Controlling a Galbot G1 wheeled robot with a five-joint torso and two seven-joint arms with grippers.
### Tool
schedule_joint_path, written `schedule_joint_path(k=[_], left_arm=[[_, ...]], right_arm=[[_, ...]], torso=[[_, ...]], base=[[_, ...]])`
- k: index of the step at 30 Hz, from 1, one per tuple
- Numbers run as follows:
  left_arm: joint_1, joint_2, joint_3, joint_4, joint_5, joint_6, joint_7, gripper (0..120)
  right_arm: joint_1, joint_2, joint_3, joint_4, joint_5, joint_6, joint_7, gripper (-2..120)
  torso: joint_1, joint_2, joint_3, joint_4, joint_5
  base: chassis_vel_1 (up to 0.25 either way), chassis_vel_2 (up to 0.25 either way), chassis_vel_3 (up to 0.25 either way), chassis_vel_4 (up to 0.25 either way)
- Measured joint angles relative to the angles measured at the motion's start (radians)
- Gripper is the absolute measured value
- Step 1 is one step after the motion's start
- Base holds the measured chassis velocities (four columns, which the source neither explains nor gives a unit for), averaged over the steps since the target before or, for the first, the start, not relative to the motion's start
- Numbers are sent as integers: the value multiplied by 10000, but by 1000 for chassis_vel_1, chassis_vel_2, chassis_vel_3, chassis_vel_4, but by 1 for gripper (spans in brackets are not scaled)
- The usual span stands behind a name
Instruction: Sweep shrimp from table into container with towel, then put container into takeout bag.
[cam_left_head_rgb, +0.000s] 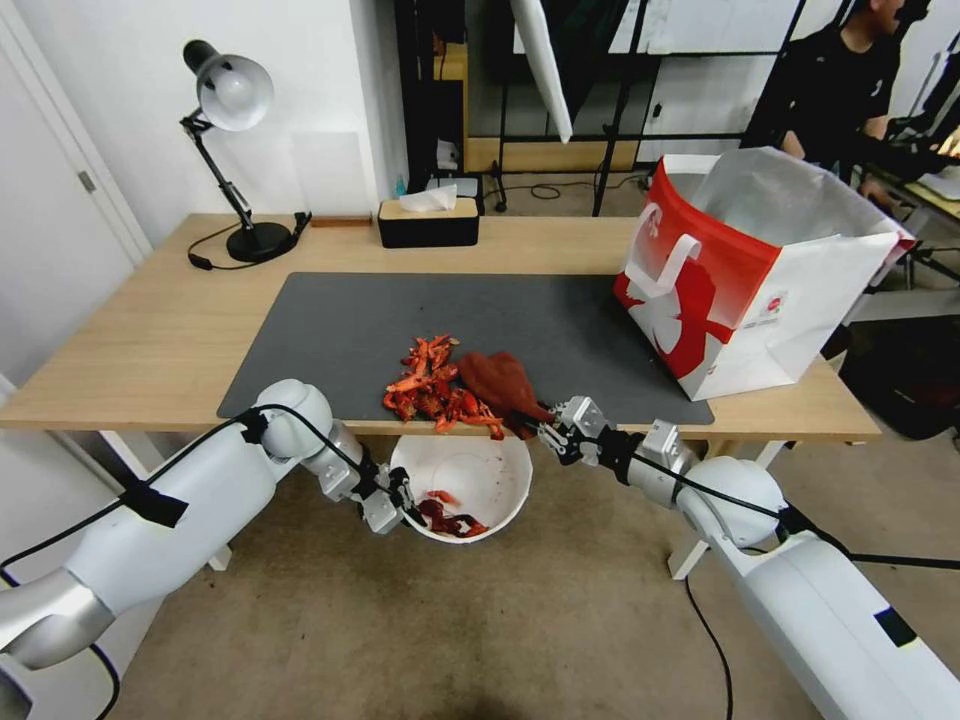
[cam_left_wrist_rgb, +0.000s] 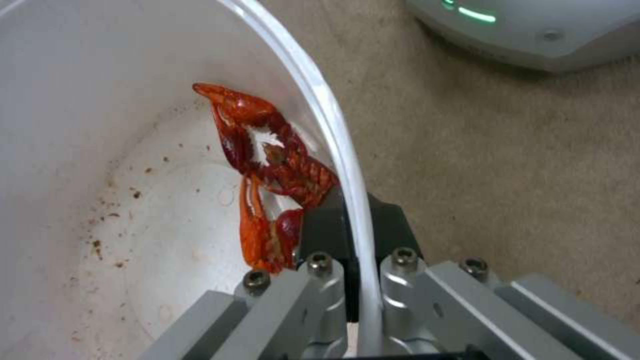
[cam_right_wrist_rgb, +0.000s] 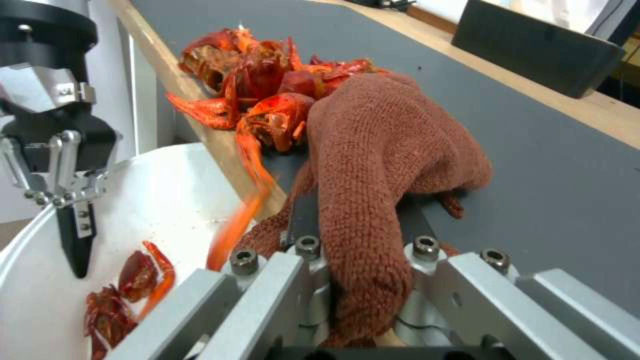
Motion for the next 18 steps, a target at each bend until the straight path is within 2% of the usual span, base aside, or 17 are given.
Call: schedule_joint_path(k=[18], left_arm=[[6,52,-71,-9,-50,-5,2,0]], right_arm=[[-583,-12,94,501,-203,52,-92,5]], torso=[[-1,0,0,0,1]], base=[[0,0,0,0]])
